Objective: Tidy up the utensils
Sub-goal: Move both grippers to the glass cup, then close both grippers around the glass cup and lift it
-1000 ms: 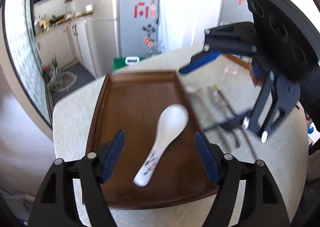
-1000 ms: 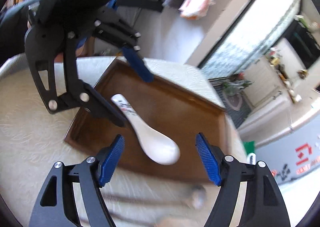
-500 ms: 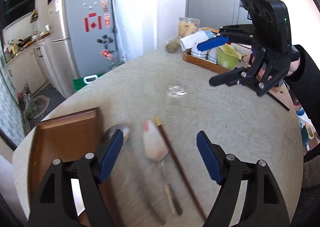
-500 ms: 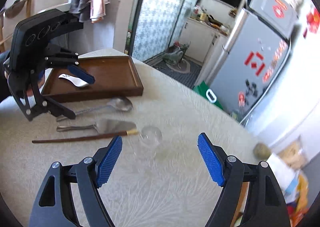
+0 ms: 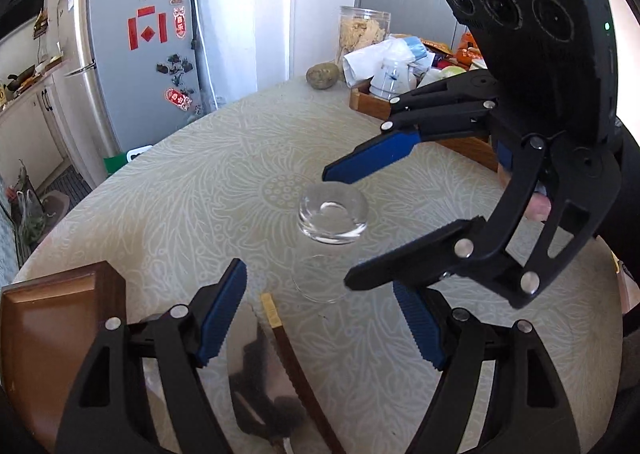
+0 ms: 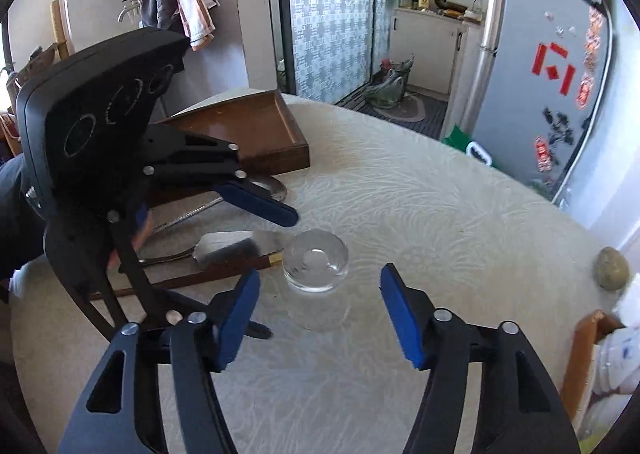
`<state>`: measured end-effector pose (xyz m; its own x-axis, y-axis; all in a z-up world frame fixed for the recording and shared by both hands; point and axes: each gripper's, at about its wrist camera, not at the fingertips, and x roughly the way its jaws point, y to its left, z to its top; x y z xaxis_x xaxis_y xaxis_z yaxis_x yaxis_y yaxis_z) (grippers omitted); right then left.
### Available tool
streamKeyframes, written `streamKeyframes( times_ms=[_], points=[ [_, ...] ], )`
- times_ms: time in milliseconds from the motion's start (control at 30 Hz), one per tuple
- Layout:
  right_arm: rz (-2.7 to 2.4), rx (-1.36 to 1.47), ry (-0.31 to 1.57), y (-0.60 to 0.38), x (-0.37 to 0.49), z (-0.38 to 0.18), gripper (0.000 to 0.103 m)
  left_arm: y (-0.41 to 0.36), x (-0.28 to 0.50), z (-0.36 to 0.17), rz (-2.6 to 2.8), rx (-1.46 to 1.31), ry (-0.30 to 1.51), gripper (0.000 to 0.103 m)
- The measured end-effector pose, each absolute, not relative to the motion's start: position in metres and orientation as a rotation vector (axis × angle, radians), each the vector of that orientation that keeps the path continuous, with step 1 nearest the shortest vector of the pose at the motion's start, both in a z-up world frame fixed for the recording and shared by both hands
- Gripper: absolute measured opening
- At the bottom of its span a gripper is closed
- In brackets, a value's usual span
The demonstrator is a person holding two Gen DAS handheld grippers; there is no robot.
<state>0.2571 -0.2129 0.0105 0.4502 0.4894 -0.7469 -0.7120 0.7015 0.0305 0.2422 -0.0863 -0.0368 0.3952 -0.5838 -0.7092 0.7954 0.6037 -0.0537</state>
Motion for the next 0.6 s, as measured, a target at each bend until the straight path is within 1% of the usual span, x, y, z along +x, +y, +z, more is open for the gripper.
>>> streamKeyframes(
  times_ms=[33, 67, 100, 133, 167, 200, 267, 300, 600],
  points=[
    [0.767, -0.304, 0.811, -0.212, 0.258, 0.009, 0.058, -0.087, 0.244, -0.039, -0.895, 0.315, 0.761, 0.078],
    [0.774, -0.303, 0.819, -0.210, 0.259, 0.008, 0.055, -0.088, 0.246, -0.041, -0.900, 0.313, 0.773, 0.074],
    [0.773, -0.303, 0.825, -0.210, 0.262, 0.006, 0.050, -0.089, 0.248, -0.041, -0.908, 0.309, 0.783, 0.068],
    [0.776, -0.300, 0.832, -0.210, 0.262, 0.005, 0.044, -0.090, 0.249, -0.041, -0.906, 0.309, 0.780, 0.065],
    [0.783, -0.298, 0.837, -0.209, 0.262, 0.005, 0.042, -0.091, 0.250, -0.040, -0.903, 0.312, 0.778, 0.058],
    [0.782, -0.299, 0.836, -0.210, 0.262, 0.006, 0.040, -0.092, 0.250, -0.040, -0.907, 0.316, 0.786, 0.047],
    [0.783, -0.299, 0.831, -0.211, 0.261, 0.007, 0.037, -0.096, 0.249, -0.042, -0.918, 0.340, 0.798, 0.039],
    [0.783, -0.300, 0.829, -0.211, 0.261, 0.007, 0.036, -0.099, 0.249, -0.044, -0.918, 0.354, 0.799, 0.038],
    [0.776, -0.319, 0.823, -0.214, 0.257, 0.009, 0.034, -0.104, 0.249, -0.046, -0.917, 0.353, 0.804, 0.037]
  ],
)
